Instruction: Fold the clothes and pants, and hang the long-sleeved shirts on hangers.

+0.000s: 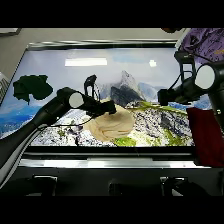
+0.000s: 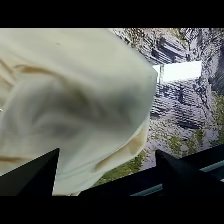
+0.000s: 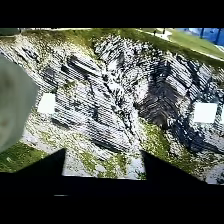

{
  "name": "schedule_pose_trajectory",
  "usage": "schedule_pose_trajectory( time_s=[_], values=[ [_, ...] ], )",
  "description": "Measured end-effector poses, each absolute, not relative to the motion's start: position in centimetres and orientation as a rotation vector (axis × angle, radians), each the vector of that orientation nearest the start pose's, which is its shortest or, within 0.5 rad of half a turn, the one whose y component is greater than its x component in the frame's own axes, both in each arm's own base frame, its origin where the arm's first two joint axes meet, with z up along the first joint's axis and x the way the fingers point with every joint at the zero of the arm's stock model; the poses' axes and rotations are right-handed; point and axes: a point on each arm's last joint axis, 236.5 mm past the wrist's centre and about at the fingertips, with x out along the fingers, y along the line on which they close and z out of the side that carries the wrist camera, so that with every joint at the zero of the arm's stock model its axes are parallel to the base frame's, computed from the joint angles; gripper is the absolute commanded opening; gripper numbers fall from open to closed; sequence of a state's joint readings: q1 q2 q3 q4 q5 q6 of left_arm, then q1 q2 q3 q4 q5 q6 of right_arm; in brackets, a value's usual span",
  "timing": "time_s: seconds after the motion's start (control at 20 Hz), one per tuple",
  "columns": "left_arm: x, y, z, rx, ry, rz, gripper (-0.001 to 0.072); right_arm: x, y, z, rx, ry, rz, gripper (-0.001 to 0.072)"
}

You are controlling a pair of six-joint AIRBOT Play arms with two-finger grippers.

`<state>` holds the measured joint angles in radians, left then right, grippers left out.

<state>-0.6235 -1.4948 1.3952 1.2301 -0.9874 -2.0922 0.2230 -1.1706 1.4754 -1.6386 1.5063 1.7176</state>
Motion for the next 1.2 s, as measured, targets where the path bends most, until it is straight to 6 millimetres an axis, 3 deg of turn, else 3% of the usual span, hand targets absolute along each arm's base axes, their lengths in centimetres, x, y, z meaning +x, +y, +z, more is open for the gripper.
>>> schedule_pose_trajectory(
  time_s=[0.1,0.25,0.35,0.4,0.45,0.5,0.75,0.95,1.1,1.2],
  values=[
    [35.9,-32.7,2.7,-0.452,1.33,-0.375,0.072,35.5,5.8,13.8,-0.061,1.189,0.042,0.0619],
    [37.7,-28.7,3.8,-0.465,1.324,-0.351,0.072,35.8,3.6,13.0,0.027,1.202,0.005,0.0611],
    [39.2,-25.1,4.8,-0.479,1.304,-0.319,0.072,35.3,3.7,10.5,0.204,1.26,0.039,0.0437],
    [40.0,-23.2,5.2,-0.494,1.289,-0.299,0.072,34.7,4.7,8.9,0.301,1.3,0.075,0.0433],
    [40.6,-21.7,5.5,-0.507,1.28,-0.279,0.072,33.8,6.3,7.1,0.397,1.347,0.133,0.0461],
    [41.2,-20.1,5.7,-0.523,1.269,-0.254,0.072,33.0,8.3,5.5,0.479,1.387,0.191,0.0545],
    [43.1,-14.8,5.8,-0.578,1.234,-0.167,0.072,28.7,19.0,-1.0,0.724,1.488,0.363,0.0566],
    [43.6,-12.8,5.4,-0.579,1.228,-0.125,0.072,26.8,25.2,-4.6,0.783,1.517,0.37,0.0568],
    [43.8,-12.2,5.0,-0.577,1.231,-0.111,0.072,25.0,28.8,-7.2,0.811,1.569,0.368,0.0602],
    [43.9,-12.0,4.7,-0.577,1.235,-0.106,0.072,24.0,30.3,-8.7,0.823,1.599,0.359,0.0573]
  ],
)
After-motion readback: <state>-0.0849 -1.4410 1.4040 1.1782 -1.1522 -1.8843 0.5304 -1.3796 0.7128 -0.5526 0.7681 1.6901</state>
